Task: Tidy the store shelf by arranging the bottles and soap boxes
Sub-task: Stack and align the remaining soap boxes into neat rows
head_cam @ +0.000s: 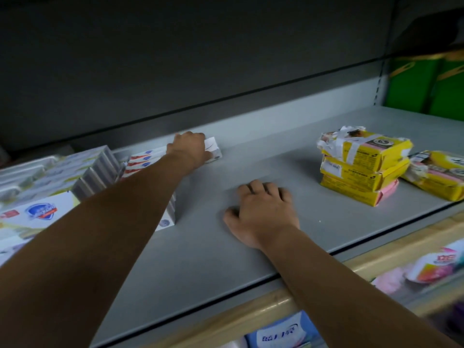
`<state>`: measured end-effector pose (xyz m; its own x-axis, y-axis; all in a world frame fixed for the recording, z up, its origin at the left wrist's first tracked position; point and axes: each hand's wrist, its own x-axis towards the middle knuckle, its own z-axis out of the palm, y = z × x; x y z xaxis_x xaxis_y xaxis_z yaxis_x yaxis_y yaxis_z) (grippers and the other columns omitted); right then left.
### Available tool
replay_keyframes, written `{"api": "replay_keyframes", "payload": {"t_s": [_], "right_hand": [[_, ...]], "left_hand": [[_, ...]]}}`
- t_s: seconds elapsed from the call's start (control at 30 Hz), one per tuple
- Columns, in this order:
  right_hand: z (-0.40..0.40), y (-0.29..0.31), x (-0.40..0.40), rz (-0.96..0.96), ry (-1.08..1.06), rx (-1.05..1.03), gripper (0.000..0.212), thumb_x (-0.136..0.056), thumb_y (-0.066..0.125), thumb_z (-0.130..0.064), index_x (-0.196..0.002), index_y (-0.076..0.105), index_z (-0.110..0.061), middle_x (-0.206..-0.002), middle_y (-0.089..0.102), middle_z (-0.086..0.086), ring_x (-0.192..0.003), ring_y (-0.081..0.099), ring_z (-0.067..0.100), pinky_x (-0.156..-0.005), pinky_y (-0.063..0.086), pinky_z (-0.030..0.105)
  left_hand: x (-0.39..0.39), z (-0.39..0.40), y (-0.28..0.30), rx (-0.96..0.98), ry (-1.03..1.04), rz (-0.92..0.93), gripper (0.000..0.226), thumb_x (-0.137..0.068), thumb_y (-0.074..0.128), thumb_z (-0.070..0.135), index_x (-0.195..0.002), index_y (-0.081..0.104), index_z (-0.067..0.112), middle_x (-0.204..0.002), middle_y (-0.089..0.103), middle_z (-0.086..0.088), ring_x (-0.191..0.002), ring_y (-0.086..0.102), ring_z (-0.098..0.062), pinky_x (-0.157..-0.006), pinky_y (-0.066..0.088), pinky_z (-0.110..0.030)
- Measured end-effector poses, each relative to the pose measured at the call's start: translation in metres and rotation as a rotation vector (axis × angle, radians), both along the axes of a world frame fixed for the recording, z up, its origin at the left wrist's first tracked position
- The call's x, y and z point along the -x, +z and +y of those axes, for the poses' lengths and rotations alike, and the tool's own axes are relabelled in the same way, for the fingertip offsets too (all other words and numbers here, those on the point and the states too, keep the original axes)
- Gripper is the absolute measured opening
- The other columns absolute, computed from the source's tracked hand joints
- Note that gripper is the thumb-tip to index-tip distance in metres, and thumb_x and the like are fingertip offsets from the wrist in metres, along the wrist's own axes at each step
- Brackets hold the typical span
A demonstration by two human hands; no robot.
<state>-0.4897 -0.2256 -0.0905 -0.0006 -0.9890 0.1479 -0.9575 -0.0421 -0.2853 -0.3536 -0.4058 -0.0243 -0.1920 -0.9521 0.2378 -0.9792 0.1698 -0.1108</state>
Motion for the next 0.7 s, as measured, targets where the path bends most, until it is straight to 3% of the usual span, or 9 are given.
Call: {"api": "replay_keyframes", "payload": {"t_s": [0.13, 0.2, 0.27, 0.33, 0.4, 0.47, 0.53, 0.6, 0.7], "right_hand": [[0.002, 0.004, 0.000, -0.031, -0.004, 0.020, 0.058, -0.088, 0.038, -0.058, -0.134, 0.046, -0.023, -0.138, 0.046, 0.002, -0.131, 0.037, 0.027, -0.110, 0.025, 0.046], [0.006, 0.010, 0.005, -0.274, 0.001, 0.076, 0.062, -0.085, 0.052, -0.057, -0.137, 0.046, -0.025, -0.141, 0.048, 0.001, -0.132, 0.042, 0.024, -0.112, 0.030, 0.041], [0.013, 0.015, 0.009, -0.585, 0.044, 0.162, 0.073, -0.081, 0.068, -0.044, -0.144, 0.038, -0.024, -0.145, 0.043, 0.000, -0.132, 0.043, 0.022, -0.111, 0.035, 0.038], [0.023, 0.019, 0.008, -0.704, 0.138, 0.242, 0.088, -0.077, 0.076, -0.031, -0.149, 0.026, -0.031, -0.148, 0.034, -0.006, -0.130, 0.044, 0.017, -0.108, 0.040, 0.036], [0.036, 0.026, 0.003, -0.689, 0.255, 0.294, 0.100, -0.074, 0.079, -0.023, -0.148, 0.016, -0.046, -0.144, 0.027, -0.018, -0.119, 0.050, 0.009, -0.099, 0.045, 0.027], [0.047, 0.034, -0.004, -0.565, 0.374, 0.320, 0.103, -0.074, 0.077, -0.015, -0.147, 0.014, -0.052, -0.142, 0.027, -0.022, -0.110, 0.055, 0.006, -0.092, 0.047, 0.023], [0.057, 0.038, -0.016, -0.420, 0.472, 0.303, 0.098, -0.076, 0.074, -0.008, -0.150, 0.020, -0.043, -0.144, 0.032, -0.013, -0.114, 0.055, 0.010, -0.095, 0.046, 0.026], [0.069, 0.037, -0.031, -0.360, 0.521, 0.280, 0.089, -0.078, 0.072, -0.005, -0.149, 0.028, -0.036, -0.143, 0.042, -0.004, -0.121, 0.052, 0.016, -0.099, 0.045, 0.031], [0.084, 0.034, -0.056, -0.342, 0.538, 0.269, 0.077, -0.076, 0.075, -0.010, -0.138, 0.039, -0.038, -0.134, 0.050, -0.008, -0.100, 0.055, 0.008, -0.091, 0.046, 0.030]], "left_hand": [[-0.001, 0.048, 0.020, 0.013, -0.217, 0.199, 0.036, -0.092, 0.059, 0.032, -0.121, 0.056, 0.010, -0.121, 0.063, -0.017, -0.109, 0.056, -0.036, -0.085, 0.041, -0.033], [-0.008, 0.081, 0.029, 0.013, -0.347, 0.330, 0.034, -0.092, 0.061, 0.029, -0.124, 0.060, 0.016, -0.116, 0.066, -0.008, -0.102, 0.059, -0.028, -0.077, 0.038, -0.024], [-0.019, 0.115, 0.036, -0.021, -0.424, 0.444, 0.030, -0.093, 0.061, 0.028, -0.122, 0.063, 0.020, -0.108, 0.067, 0.000, -0.091, 0.059, -0.018, -0.073, 0.035, -0.020], [-0.031, 0.143, 0.041, -0.091, -0.447, 0.532, 0.025, -0.093, 0.061, 0.030, -0.117, 0.066, 0.021, -0.100, 0.066, 0.006, -0.086, 0.059, -0.013, -0.073, 0.040, -0.023], [-0.046, 0.168, 0.043, -0.141, -0.436, 0.519, 0.025, -0.094, 0.060, 0.033, -0.109, 0.068, 0.016, -0.097, 0.067, 0.002, -0.088, 0.061, -0.014, -0.074, 0.044, -0.025], [-0.063, 0.189, 0.040, -0.185, -0.429, 0.506, 0.025, -0.094, 0.059, 0.034, -0.106, 0.068, 0.014, -0.096, 0.068, 0.002, -0.085, 0.061, -0.005, -0.070, 0.043, -0.016], [-0.080, 0.209, 0.035, -0.247, -0.428, 0.609, 0.018, -0.094, 0.061, 0.031, -0.105, 0.069, 0.020, -0.094, 0.069, 0.007, -0.079, 0.061, 0.005, -0.067, 0.043, -0.009], [-0.098, 0.225, 0.028, -0.294, -0.402, 0.758, 0.015, -0.093, 0.063, 0.029, -0.106, 0.069, 0.025, -0.094, 0.071, 0.007, -0.080, 0.065, 0.001, -0.070, 0.049, -0.016], [-0.127, 0.246, 0.012, -0.332, -0.363, 0.936, 0.012, -0.091, 0.065, 0.027, -0.103, 0.069, 0.024, -0.089, 0.073, 0.006, -0.081, 0.068, -0.003, -0.070, 0.052, -0.018]]}}
